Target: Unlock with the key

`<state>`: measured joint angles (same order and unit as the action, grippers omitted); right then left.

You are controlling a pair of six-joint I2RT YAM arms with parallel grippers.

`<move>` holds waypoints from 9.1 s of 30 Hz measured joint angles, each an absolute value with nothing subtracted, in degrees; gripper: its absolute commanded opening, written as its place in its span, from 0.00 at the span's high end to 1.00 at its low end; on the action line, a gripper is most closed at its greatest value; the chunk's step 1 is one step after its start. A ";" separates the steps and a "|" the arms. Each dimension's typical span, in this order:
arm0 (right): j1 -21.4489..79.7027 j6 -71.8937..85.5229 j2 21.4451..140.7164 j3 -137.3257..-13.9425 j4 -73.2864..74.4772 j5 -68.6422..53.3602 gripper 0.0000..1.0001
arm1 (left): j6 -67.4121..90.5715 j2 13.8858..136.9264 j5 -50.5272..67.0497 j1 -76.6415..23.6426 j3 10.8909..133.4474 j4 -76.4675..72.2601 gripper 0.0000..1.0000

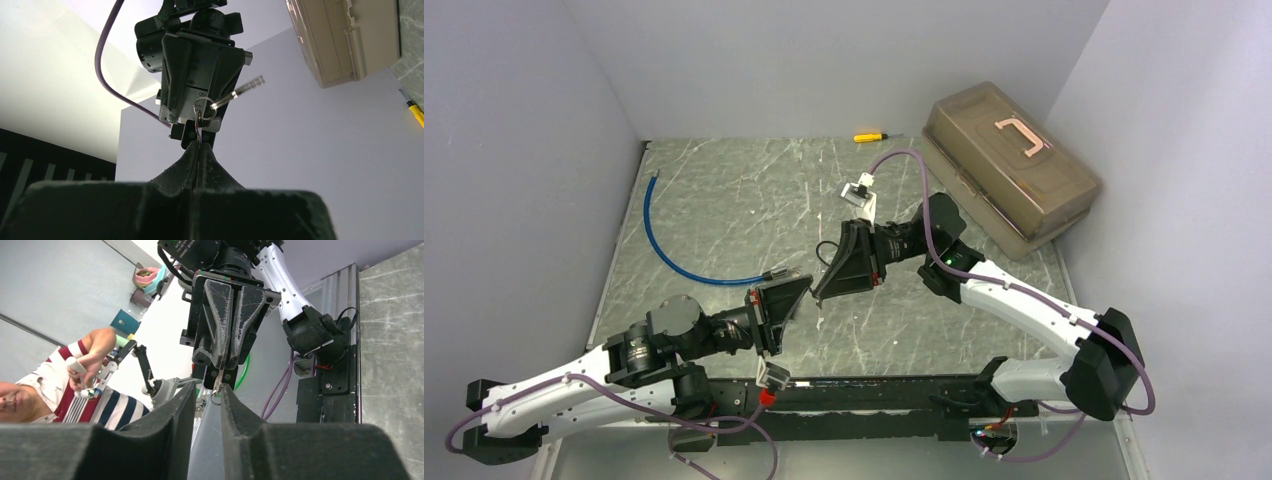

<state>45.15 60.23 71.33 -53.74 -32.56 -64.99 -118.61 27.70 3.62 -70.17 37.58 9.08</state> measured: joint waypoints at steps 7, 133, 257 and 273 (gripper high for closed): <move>45.15 61.56 72.97 -53.76 -32.99 -64.58 1.00 | -118.61 27.73 3.53 -70.15 37.58 9.08 1.00; 24.45 16.08 43.13 -58.22 30.06 -43.35 1.00 | -102.72 57.54 42.02 -40.45 70.96 49.84 1.00; 93.78 -19.62 77.54 -84.36 59.51 10.24 1.00 | -23.11 78.04 69.10 -44.23 69.06 75.83 1.00; 93.91 -19.27 77.95 -84.36 59.48 13.43 1.00 | -20.62 77.10 69.32 -43.90 67.13 73.30 1.00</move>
<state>93.91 -19.27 77.95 -84.36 59.48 13.43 -20.62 77.10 69.32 -43.90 67.13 73.30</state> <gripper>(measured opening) 0.007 0.341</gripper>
